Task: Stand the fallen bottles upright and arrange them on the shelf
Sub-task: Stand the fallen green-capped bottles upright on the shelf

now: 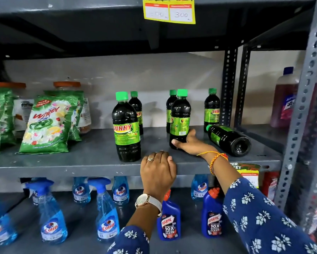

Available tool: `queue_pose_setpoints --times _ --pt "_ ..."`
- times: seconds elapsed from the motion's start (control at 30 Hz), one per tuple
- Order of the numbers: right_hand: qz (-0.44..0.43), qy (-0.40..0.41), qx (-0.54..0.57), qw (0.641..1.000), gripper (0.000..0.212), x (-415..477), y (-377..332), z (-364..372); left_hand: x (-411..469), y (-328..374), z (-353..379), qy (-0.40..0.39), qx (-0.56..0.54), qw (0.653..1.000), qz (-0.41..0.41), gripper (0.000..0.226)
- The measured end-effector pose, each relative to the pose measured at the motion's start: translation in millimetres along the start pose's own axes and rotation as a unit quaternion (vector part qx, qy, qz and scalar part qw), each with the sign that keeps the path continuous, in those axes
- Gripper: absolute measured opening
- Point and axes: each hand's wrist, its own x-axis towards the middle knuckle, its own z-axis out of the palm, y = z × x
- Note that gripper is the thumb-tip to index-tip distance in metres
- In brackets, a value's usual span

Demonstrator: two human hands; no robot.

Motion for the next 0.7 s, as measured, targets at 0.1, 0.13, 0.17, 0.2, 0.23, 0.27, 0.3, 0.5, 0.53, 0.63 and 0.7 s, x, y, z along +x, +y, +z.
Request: queue_pose_setpoints --times 0.1,0.13,0.17,0.2,0.23,0.27,0.3,0.5,0.53,0.63,0.7 --pt "0.028 0.027 0.073 0.997 0.102 -1 -3 2 1 0 1 -0.003 0.003 1.000 -0.005 0.033" --pt "0.033 0.058 0.088 0.994 0.106 -1 -4 5 1 -1 1 -0.002 0.004 1.000 -0.006 0.034" --pt "0.031 0.092 0.088 0.991 0.106 0 -5 8 1 -1 2 0.002 0.004 1.000 -0.006 0.034" --pt "0.023 0.123 0.076 0.989 0.105 1 -5 11 1 -1 2 0.006 0.002 1.000 -0.004 0.034" --pt "0.010 0.147 0.061 0.987 0.105 2 -5 13 1 -1 3 0.012 -0.001 1.000 -0.002 0.034" --pt "-0.007 0.166 0.051 0.985 0.102 3 -5 14 1 -1 4 0.017 -0.003 1.000 -0.001 0.034" --pt "-0.024 0.183 0.049 0.982 0.097 5 -5 14 1 -2 6 0.025 -0.006 1.000 0.000 0.034" --pt "-0.038 0.181 0.109 0.977 0.058 12 4 9 1 -2 9 0.056 0.001 0.998 0.001 0.034" --pt "-0.035 0.178 0.122 0.976 0.058 11 4 9 0 -2 9 0.056 0.001 0.998 0.002 0.034" --pt "-0.053 0.199 0.141 0.968 0.072 9 1 10 0 -2 9 0.045 -0.004 0.999 0.001 0.034" --pt "-0.058 0.213 0.108 0.969 0.072 9 -2 10 0 -3 8 0.040 -0.005 0.999 0.001 0.034"
